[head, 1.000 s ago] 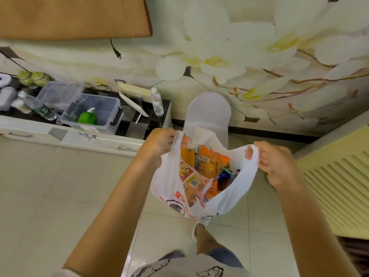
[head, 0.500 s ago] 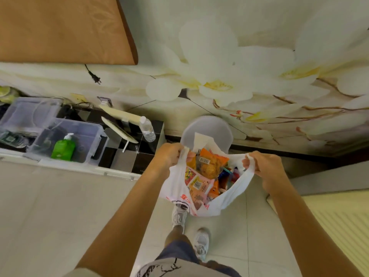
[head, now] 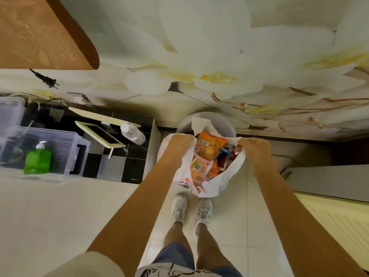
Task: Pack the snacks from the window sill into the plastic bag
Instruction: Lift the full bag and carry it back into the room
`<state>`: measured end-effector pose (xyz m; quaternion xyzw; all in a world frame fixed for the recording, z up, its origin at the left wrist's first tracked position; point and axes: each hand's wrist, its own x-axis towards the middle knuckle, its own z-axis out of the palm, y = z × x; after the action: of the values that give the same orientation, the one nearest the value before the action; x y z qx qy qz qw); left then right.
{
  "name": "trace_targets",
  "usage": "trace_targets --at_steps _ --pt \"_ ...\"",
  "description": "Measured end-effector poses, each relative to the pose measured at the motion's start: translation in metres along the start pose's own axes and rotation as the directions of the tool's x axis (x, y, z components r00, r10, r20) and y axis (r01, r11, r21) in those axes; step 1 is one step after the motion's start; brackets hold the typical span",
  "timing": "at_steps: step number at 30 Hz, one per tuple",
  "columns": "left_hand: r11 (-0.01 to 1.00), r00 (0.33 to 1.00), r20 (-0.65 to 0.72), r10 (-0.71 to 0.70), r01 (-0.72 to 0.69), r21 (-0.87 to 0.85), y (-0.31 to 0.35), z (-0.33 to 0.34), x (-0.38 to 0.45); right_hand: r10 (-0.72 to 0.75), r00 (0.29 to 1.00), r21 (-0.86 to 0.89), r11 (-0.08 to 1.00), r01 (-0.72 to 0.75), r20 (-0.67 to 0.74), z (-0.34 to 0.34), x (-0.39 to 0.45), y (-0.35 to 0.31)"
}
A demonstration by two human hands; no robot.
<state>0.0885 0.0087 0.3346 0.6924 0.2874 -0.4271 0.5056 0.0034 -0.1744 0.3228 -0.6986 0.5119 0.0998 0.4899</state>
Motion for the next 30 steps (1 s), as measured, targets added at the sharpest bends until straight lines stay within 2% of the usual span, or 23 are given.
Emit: trace_targets --at_steps 4,8,15,19,23,27,30 --pt "1.000 1.000 0.026 0.011 -0.011 -0.004 0.006 0.002 0.011 -0.124 0.992 0.009 0.992 0.124 -0.030 0.003 0.014 -0.005" --pt "0.998 0.997 0.054 0.049 -0.047 -0.039 0.001 0.001 0.019 -0.130 0.991 -0.009 0.991 0.130 0.028 0.004 0.026 0.000" --pt "0.973 0.980 -0.013 0.198 -0.195 0.123 -0.003 0.007 0.031 -0.101 0.995 0.007 0.995 0.101 0.024 0.008 0.046 0.005" --pt "0.886 0.937 0.004 0.350 -0.333 0.323 -0.014 0.005 0.033 -0.142 0.990 -0.027 0.989 0.142 0.028 0.006 0.044 0.016" --pt "0.816 0.908 0.014 0.420 -0.384 0.431 -0.028 0.001 0.031 -0.148 0.989 -0.034 0.988 0.149 0.025 0.002 0.037 0.032" --pt "0.811 0.889 -0.031 0.458 -0.403 0.424 -0.038 0.000 0.026 -0.172 0.985 -0.044 0.984 0.174 0.030 -0.002 0.030 0.040" --pt "0.839 0.877 -0.094 0.472 -0.414 0.353 -0.046 -0.001 0.020 -0.201 0.979 -0.019 0.979 0.202 0.036 -0.006 0.024 0.043"
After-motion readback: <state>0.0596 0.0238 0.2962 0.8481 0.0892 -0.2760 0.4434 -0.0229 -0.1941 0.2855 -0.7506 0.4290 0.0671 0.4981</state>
